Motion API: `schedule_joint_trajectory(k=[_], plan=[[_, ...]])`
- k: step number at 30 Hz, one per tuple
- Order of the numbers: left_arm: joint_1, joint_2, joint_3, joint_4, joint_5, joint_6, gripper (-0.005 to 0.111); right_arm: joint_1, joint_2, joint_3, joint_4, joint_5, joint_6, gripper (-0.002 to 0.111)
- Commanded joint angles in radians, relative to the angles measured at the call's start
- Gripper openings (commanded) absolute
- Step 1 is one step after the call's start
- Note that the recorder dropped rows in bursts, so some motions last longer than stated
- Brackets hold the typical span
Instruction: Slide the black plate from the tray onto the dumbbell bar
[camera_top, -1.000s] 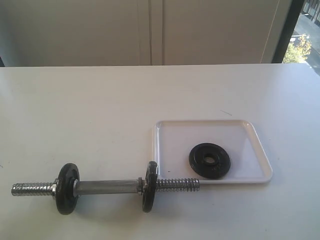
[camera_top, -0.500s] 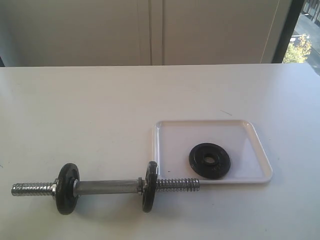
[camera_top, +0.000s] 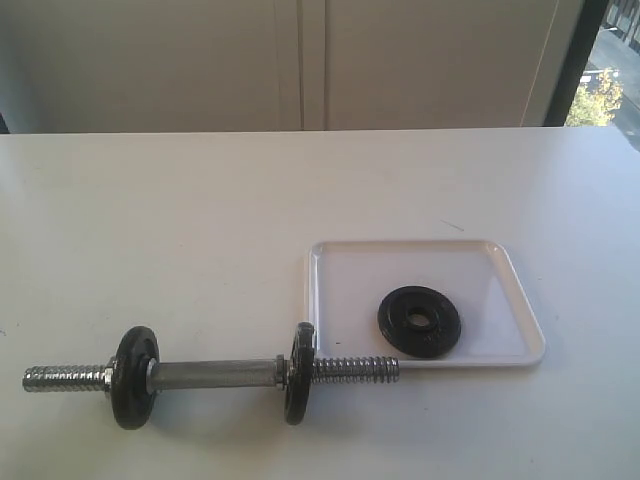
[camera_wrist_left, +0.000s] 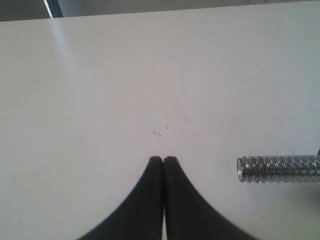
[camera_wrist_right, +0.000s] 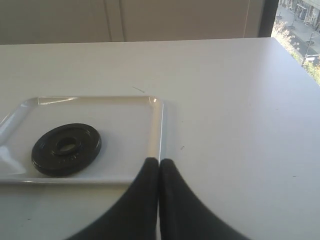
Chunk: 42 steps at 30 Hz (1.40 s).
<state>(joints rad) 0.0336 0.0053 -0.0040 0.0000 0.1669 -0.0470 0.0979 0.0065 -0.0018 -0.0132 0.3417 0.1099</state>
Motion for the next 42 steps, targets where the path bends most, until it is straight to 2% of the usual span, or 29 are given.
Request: schedule_joint_trajectory(k=[1, 6, 13, 16, 21, 23, 25, 32, 36, 39, 42], plan=[[0.001, -0.005, 0.004, 0.000, -0.142, -0.006, 0.000, 0.002, -0.007, 0.002, -0.002, -0.006, 0.000, 0.000], [0.001, -0.005, 0.004, -0.030, -0.514, -0.146, 0.000, 0.002, -0.007, 0.002, -0.002, -0.006, 0.000, 0.000], [0.001, -0.005, 0.004, -0.054, -1.161, -0.163, 0.000, 0.002, -0.007, 0.002, -0.002, -0.006, 0.000, 0.000], [0.001, -0.005, 0.004, -0.094, -1.207, -0.169, 0.000, 0.002, -0.007, 0.002, -0.002, -0.006, 0.000, 0.000], [0.001, -0.005, -0.002, -0.043, -1.284, -0.272, 0.000, 0.002, -0.007, 0.002, -0.002, -0.006, 0.000, 0.000], [0.001, -0.005, -0.012, -0.060, -1.259, -0.272, 0.000, 0.002, -0.007, 0.002, -0.002, -0.006, 0.000, 0.000], [0.001, -0.005, -0.032, -0.064, -1.174, -0.272, 0.000, 0.002, -0.007, 0.002, -0.002, -0.006, 0.000, 0.000], [0.001, -0.005, -0.153, -0.031, -0.650, -0.288, 0.000, 0.002, -0.007, 0.002, -0.002, -0.006, 0.000, 0.000], [0.001, 0.059, -0.200, -0.016, -0.572, -0.380, 0.000, 0.002, -0.007, 0.002, -0.002, -0.006, 0.000, 0.000], [0.001, 0.162, -0.248, 0.078, -0.491, -0.390, 0.000, 0.002, -0.007, 0.002, -0.002, -0.006, 0.000, 0.000], [-0.001, 0.280, -0.318, 0.282, -0.331, -0.489, 0.000, 0.002, -0.007, 0.002, -0.002, -0.006, 0.000, 0.000]])
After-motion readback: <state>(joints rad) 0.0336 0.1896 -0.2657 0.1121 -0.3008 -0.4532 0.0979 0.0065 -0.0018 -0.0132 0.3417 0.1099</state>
